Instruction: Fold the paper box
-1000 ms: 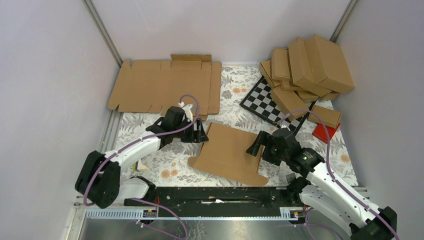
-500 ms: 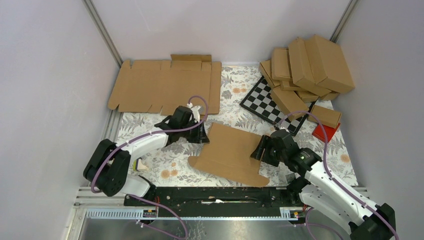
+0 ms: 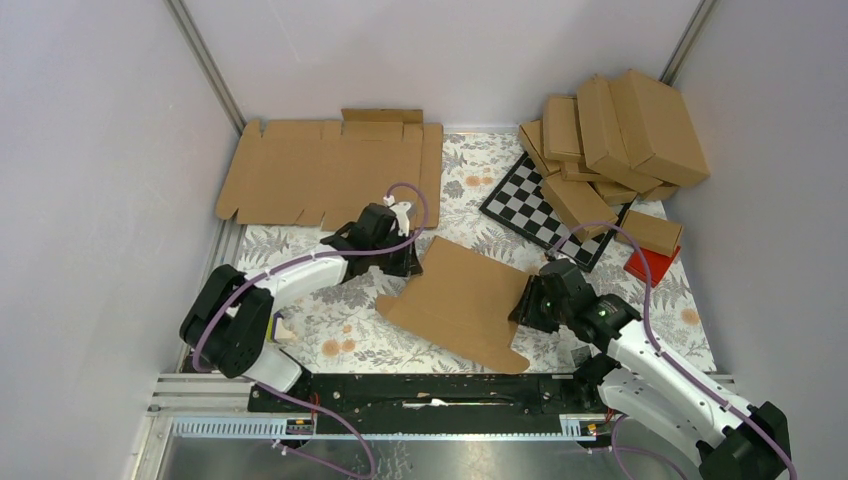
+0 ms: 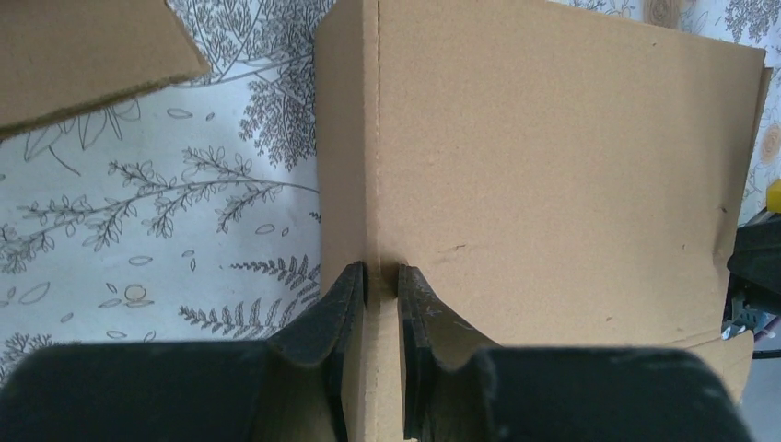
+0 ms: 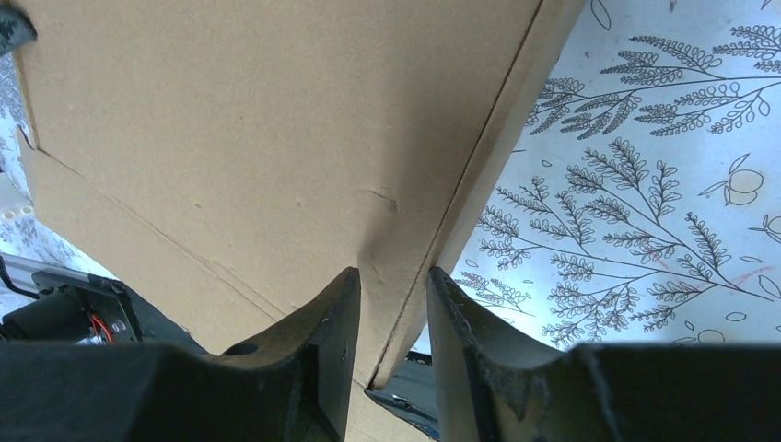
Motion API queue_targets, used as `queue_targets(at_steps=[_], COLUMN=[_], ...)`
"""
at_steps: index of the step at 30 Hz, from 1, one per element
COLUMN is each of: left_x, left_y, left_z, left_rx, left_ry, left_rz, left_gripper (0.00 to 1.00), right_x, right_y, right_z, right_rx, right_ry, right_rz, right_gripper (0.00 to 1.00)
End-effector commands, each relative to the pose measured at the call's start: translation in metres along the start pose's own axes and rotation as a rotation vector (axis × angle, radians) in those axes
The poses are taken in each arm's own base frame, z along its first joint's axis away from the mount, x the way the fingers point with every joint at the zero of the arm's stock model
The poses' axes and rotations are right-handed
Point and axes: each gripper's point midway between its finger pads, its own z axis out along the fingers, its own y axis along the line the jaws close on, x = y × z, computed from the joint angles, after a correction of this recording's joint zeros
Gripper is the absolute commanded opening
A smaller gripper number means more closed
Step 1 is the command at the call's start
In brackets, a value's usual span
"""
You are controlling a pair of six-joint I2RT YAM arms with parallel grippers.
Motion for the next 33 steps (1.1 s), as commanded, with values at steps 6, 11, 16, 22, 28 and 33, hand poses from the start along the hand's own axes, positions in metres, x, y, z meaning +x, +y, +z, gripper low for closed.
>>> queue_targets(at_steps=[6,11,16,22,28,33], left_x=[-0.008,-0.026,-0.044,-0.039,-0.009,0.028], left_y=[-0.057,-0.076,-0.043,-0.027,-0.024,-0.029], left_z=[0.025,0.024,-0.01,-0.072,-0.114,-0.121], left_rx=[0.214,0.234,-0.013,-0.102,-0.061,0.009], left_ry=[0.007,-0.059,-0.174,-0.309,-0.36,-0.26], left_rz=[0.08,0.124,0.121,0.044,-0.07,-0.13], left_gripper=[0.08,0.22,0.43,0.59,0.67,0.68], right_x=[0.005,0.014,-0.005,-0.046,-0.084,-0.112], right_y=[0.038,0.044,0.033,0.028,0.039,0.051], right_z=[-0.008,-0.015,-0.03,-0.056,-0.071,-0.054], right_rx=[-0.211,-0.258,-0.168,-0.05,0.016,0.093], right_ry=[0.032,0.087,-0.007,-0.167,-0.261,-0.236], right_rz=[-0.057,-0.106,-0.161,-0.162,-0.298,-0.39], right_gripper=[0.43,0.54,0.7,0.91,1.0,1.0])
